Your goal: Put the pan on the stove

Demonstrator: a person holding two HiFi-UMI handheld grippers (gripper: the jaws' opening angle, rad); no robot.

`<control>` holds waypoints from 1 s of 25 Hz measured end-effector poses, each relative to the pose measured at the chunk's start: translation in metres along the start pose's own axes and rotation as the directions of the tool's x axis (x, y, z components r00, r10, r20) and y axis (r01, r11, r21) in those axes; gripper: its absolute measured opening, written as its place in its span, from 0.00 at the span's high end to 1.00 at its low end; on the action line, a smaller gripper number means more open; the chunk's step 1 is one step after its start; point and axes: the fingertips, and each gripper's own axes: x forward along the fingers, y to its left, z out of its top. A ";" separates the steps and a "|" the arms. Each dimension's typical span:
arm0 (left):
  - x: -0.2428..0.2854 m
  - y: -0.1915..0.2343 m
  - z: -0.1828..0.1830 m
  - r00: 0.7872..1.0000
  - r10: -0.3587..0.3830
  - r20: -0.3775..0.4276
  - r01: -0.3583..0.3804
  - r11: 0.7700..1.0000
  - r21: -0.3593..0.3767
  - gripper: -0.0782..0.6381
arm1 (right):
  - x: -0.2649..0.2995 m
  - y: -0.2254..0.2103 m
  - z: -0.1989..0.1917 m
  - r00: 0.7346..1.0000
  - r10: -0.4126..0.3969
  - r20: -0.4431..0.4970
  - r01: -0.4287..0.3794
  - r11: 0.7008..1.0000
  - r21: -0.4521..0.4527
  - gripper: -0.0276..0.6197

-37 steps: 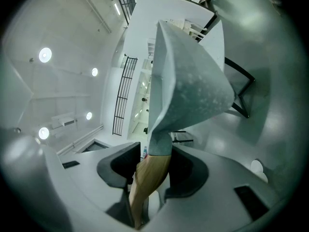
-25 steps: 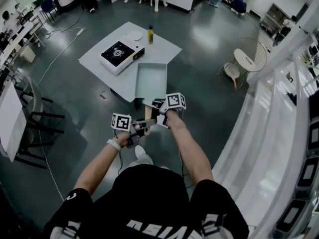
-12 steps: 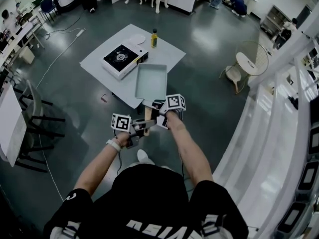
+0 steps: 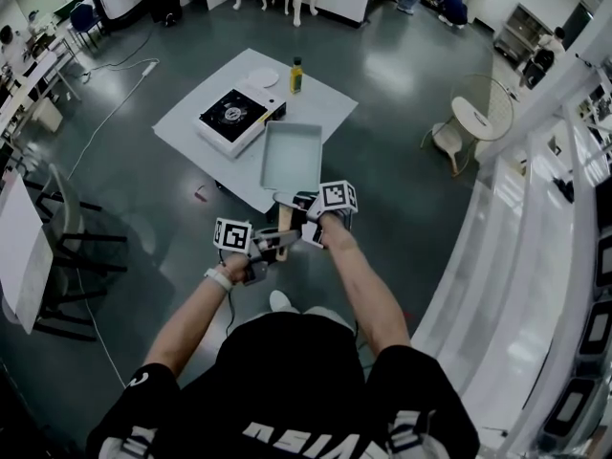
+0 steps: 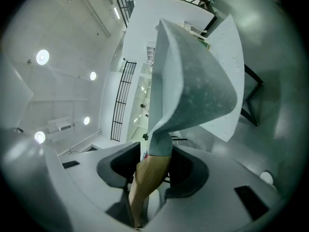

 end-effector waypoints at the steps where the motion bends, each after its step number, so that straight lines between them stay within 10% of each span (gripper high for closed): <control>1: 0.001 -0.002 -0.001 1.000 -0.011 -0.001 0.011 1.000 -0.009 0.73 | 0.000 0.000 0.000 1.000 0.001 0.002 -0.001 1.000 -0.001 0.73; 25: 0.001 0.008 0.000 0.999 -0.013 -0.038 0.014 0.999 0.035 0.73 | 0.002 -0.005 0.001 1.000 -0.023 -0.011 0.023 0.999 -0.029 0.73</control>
